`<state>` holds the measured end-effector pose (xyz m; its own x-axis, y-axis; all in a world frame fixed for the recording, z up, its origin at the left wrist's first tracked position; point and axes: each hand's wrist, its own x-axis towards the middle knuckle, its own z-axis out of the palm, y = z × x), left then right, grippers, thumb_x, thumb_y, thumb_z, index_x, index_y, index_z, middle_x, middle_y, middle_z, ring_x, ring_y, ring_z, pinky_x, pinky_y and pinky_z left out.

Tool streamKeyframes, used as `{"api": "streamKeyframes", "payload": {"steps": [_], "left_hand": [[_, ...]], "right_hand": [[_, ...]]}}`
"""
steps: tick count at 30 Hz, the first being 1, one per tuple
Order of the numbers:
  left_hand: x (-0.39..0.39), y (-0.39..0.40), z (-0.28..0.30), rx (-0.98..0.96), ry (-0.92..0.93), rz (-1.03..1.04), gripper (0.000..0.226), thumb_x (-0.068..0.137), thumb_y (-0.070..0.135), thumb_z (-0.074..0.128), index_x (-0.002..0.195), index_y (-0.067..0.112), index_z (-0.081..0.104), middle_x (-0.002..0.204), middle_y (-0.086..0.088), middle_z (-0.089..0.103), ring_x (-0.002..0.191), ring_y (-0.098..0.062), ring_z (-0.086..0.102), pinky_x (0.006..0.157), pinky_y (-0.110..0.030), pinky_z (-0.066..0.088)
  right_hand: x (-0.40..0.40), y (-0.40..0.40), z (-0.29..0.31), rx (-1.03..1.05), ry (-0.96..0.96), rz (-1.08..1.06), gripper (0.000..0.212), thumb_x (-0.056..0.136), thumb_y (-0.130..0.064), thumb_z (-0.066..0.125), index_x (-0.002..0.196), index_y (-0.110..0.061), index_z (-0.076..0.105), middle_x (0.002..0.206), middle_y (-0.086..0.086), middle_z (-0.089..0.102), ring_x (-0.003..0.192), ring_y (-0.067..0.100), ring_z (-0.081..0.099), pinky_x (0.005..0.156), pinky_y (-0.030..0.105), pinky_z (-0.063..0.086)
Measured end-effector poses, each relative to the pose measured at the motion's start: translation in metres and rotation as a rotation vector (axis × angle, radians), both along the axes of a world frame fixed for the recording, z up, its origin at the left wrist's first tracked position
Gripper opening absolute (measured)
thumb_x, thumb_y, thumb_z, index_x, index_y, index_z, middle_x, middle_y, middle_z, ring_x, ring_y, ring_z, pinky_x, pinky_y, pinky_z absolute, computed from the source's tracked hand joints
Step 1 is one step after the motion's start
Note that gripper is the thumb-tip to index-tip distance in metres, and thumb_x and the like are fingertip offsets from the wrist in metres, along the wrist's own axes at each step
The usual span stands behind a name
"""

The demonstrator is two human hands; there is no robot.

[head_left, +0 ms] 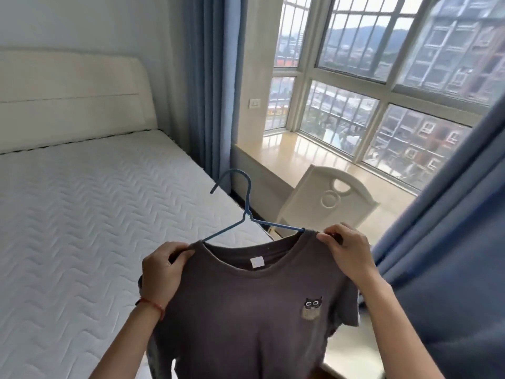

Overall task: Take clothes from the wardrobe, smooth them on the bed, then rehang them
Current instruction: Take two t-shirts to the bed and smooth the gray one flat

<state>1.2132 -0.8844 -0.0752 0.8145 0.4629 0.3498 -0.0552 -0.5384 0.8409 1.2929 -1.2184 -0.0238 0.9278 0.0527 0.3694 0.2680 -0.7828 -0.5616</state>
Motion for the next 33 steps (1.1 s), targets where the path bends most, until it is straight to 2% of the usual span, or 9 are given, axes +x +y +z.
{"api": "streamKeyframes", "payload": {"steps": [3, 8, 10, 13, 18, 21, 23, 27, 33], "left_hand": [[0.036, -0.003, -0.01, 0.008, 0.031, 0.067, 0.004, 0.075, 0.007, 0.071, 0.079, 0.009, 0.072, 0.075, -0.003, 0.069, 0.072, -0.018, 0.062, 0.067, -0.001, 0.04], [0.097, -0.012, -0.028, 0.013, 0.076, 0.22, 0.004, 0.075, 0.006, 0.072, 0.079, 0.006, 0.072, 0.078, -0.006, 0.071, 0.075, -0.02, 0.063, 0.069, -0.008, 0.042], [0.12, -0.018, -0.033, 0.03, 0.112, 0.295, 0.005, 0.074, 0.005, 0.072, 0.08, 0.005, 0.072, 0.08, -0.007, 0.071, 0.076, -0.019, 0.063, 0.072, -0.014, 0.042], [0.158, -0.022, -0.036, 0.086, 0.162, 0.354, 0.004, 0.074, 0.004, 0.072, 0.077, 0.004, 0.072, 0.079, -0.007, 0.072, 0.074, -0.02, 0.063, 0.068, -0.008, 0.038], [0.216, -0.011, -0.052, 0.183, 0.296, 0.355, 0.007, 0.079, 0.005, 0.067, 0.082, 0.004, 0.072, 0.084, -0.01, 0.071, 0.079, -0.022, 0.063, 0.076, -0.021, 0.041], [0.245, 0.003, -0.069, 0.182, 0.331, 0.397, 0.008, 0.08, 0.005, 0.065, 0.084, 0.003, 0.072, 0.086, -0.01, 0.071, 0.079, -0.017, 0.059, 0.074, -0.015, 0.037], [0.264, 0.015, -0.085, 0.172, 0.356, 0.416, 0.008, 0.08, 0.004, 0.065, 0.084, 0.003, 0.072, 0.086, -0.011, 0.071, 0.079, -0.017, 0.059, 0.073, -0.014, 0.036], [0.3, 0.04, -0.131, 0.12, 0.415, 0.439, 0.007, 0.078, 0.005, 0.067, 0.083, 0.003, 0.072, 0.085, -0.012, 0.071, 0.081, -0.025, 0.063, 0.076, -0.023, 0.042], [0.346, 0.083, -0.226, 0.101, 0.458, 0.458, 0.007, 0.079, 0.005, 0.066, 0.083, 0.003, 0.071, 0.085, -0.013, 0.071, 0.081, -0.028, 0.064, 0.075, -0.025, 0.043]], "right_hand": [[0.059, 0.004, -0.014, 0.009, 0.023, 0.054, 0.009, 0.081, -0.024, 0.068, 0.077, -0.016, 0.067, 0.077, -0.005, 0.056, 0.072, 0.018, 0.055, 0.069, 0.026, 0.035], [0.16, 0.015, -0.04, 0.025, 0.035, 0.219, 0.008, 0.079, -0.016, 0.071, 0.073, -0.011, 0.068, 0.072, -0.002, 0.056, 0.068, 0.021, 0.055, 0.062, 0.016, 0.029], [0.2, 0.019, -0.051, 0.023, 0.065, 0.279, 0.008, 0.079, -0.015, 0.071, 0.073, -0.011, 0.068, 0.072, -0.003, 0.056, 0.069, 0.021, 0.056, 0.064, 0.017, 0.031], [0.257, 0.025, -0.068, 0.008, 0.099, 0.34, 0.008, 0.08, -0.018, 0.07, 0.074, -0.012, 0.068, 0.074, -0.004, 0.056, 0.071, 0.021, 0.057, 0.067, 0.023, 0.036], [0.336, 0.044, -0.1, -0.007, 0.116, 0.405, 0.011, 0.083, -0.017, 0.066, 0.079, -0.008, 0.067, 0.08, 0.008, 0.063, 0.078, 0.028, 0.059, 0.071, 0.031, 0.042], [0.371, 0.065, -0.125, -0.018, 0.129, 0.421, 0.012, 0.084, -0.018, 0.065, 0.082, -0.007, 0.067, 0.084, 0.009, 0.064, 0.083, 0.03, 0.059, 0.073, 0.034, 0.044], [0.392, 0.079, -0.145, -0.035, 0.153, 0.424, 0.013, 0.085, -0.021, 0.064, 0.084, -0.009, 0.067, 0.085, 0.008, 0.063, 0.085, 0.029, 0.059, 0.073, 0.035, 0.044], [0.432, 0.103, -0.196, -0.095, 0.214, 0.433, 0.015, 0.086, -0.026, 0.061, 0.086, -0.011, 0.065, 0.084, 0.004, 0.059, 0.086, 0.028, 0.056, 0.069, 0.03, 0.039], [0.485, 0.149, -0.289, -0.187, 0.265, 0.469, 0.018, 0.089, -0.034, 0.056, 0.083, -0.018, 0.061, 0.081, -0.008, 0.049, 0.088, 0.023, 0.054, 0.066, 0.03, 0.035]]}}
